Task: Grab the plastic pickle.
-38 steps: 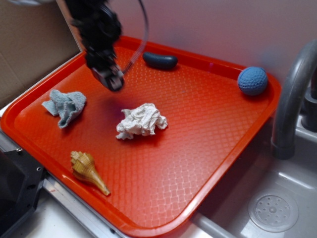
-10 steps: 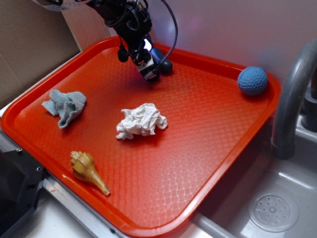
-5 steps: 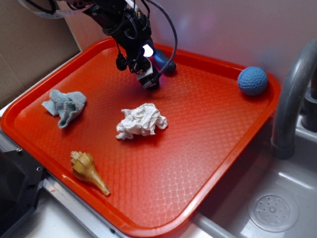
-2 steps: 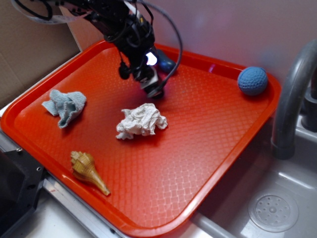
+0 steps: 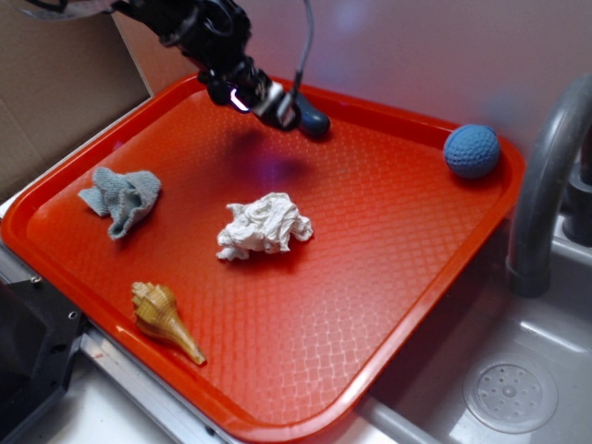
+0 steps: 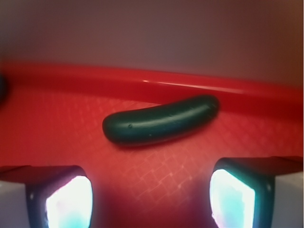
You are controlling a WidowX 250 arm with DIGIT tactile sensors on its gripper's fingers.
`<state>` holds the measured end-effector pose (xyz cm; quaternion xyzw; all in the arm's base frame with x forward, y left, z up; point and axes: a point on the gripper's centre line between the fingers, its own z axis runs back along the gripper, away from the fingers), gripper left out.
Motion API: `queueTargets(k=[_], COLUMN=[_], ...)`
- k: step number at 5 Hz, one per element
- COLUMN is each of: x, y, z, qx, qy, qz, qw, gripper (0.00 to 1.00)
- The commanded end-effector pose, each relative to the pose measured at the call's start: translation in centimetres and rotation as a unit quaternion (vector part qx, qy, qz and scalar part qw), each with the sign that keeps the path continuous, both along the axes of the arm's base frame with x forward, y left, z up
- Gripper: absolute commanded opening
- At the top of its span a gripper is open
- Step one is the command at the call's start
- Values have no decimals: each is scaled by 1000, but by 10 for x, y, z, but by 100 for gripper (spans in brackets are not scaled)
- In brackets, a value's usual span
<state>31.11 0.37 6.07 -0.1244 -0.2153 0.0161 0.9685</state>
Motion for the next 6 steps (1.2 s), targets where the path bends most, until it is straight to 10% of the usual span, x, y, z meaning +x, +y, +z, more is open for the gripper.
queueTargets(k=[1, 4, 5, 6], x=[37, 51, 40, 15], y=[-16, -43, -39, -36], z=[-3, -46, -54, -34], qx=[1, 46, 41, 31], qy=[-13, 11, 38, 36], qz=[153, 83, 64, 23], qw=[988, 995, 996, 999], gripper=[100, 100, 0, 0])
